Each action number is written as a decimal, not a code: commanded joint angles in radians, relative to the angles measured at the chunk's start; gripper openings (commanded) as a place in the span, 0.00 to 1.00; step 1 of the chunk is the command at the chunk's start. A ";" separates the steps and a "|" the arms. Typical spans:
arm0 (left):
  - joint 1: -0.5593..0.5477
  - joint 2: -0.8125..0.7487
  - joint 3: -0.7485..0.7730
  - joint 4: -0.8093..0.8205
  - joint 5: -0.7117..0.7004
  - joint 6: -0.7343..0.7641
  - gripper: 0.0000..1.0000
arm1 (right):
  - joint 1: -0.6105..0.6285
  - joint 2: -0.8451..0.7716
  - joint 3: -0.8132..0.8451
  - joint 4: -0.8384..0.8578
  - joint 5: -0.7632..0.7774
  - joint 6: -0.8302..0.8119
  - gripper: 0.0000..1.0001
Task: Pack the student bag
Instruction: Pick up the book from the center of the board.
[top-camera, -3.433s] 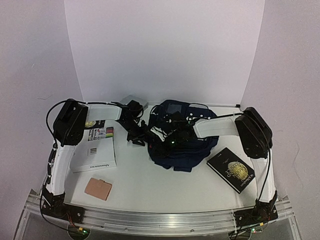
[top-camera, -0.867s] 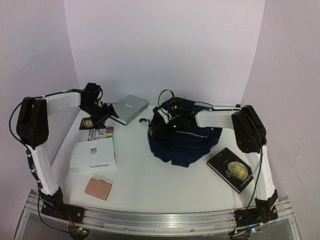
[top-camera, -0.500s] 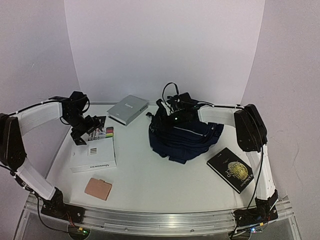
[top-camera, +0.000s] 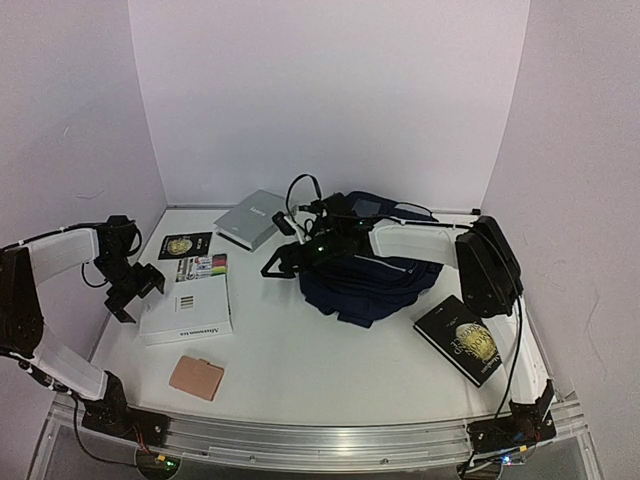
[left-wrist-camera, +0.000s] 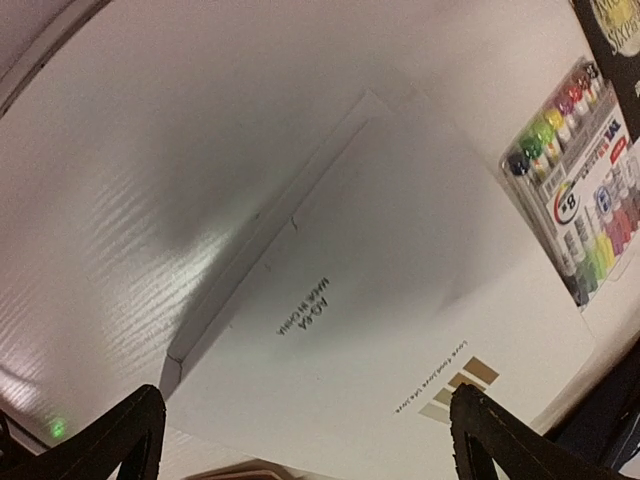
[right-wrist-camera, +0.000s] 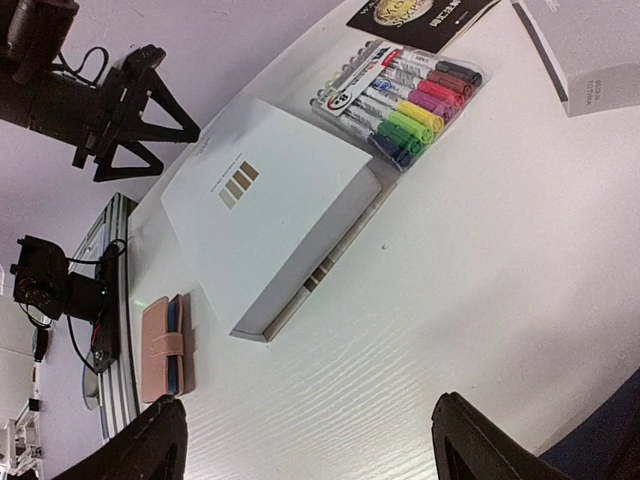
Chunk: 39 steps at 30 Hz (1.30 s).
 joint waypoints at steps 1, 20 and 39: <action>0.065 0.043 -0.015 0.098 -0.041 0.060 1.00 | 0.026 0.075 0.091 0.012 -0.037 0.043 0.84; -0.007 0.101 -0.111 0.387 0.239 0.137 0.77 | 0.091 0.369 0.363 0.134 -0.106 0.250 0.75; -0.134 0.110 -0.015 0.459 0.293 0.122 0.80 | 0.007 0.194 0.295 0.225 -0.202 0.415 0.00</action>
